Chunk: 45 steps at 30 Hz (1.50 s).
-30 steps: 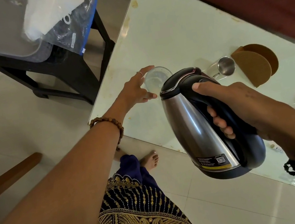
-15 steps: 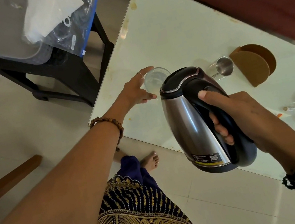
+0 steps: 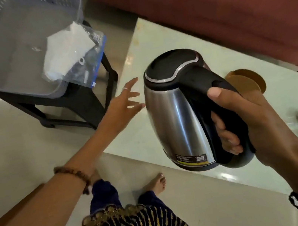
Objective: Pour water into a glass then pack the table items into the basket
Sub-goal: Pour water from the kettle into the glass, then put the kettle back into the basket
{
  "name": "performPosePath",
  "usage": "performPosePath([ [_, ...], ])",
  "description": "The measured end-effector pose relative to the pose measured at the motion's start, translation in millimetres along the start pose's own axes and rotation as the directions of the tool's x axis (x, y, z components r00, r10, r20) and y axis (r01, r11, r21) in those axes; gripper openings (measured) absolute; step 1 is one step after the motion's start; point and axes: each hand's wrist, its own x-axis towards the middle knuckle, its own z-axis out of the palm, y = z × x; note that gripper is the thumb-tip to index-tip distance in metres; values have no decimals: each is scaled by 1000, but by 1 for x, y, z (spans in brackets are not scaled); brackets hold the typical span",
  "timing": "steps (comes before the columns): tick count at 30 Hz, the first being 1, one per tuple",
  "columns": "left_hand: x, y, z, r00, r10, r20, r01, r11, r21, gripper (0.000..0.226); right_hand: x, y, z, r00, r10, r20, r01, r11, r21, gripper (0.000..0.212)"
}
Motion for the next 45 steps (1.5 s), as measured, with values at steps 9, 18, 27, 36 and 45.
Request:
performPosePath([
  [9,-23,-13,-179,943,74,-323,5,971,238,63,53,-76,117,978,-207,26,202,972,118,50],
  [18,-14,-82,-317,820,-19,-572,344,815,466,57,126,-125,250,949,-315,-27,298,862,409,47],
  [27,41,-131,-356,862,-282,-421,438,833,339,43,205,-117,361,918,-293,-268,390,793,468,45],
  [36,45,-150,-349,815,-205,-541,425,847,319,50,248,-96,416,871,-328,-365,466,785,407,43],
  [45,43,-143,-346,802,-201,-563,453,818,353,50,250,-62,442,846,-400,-353,505,812,290,51],
])
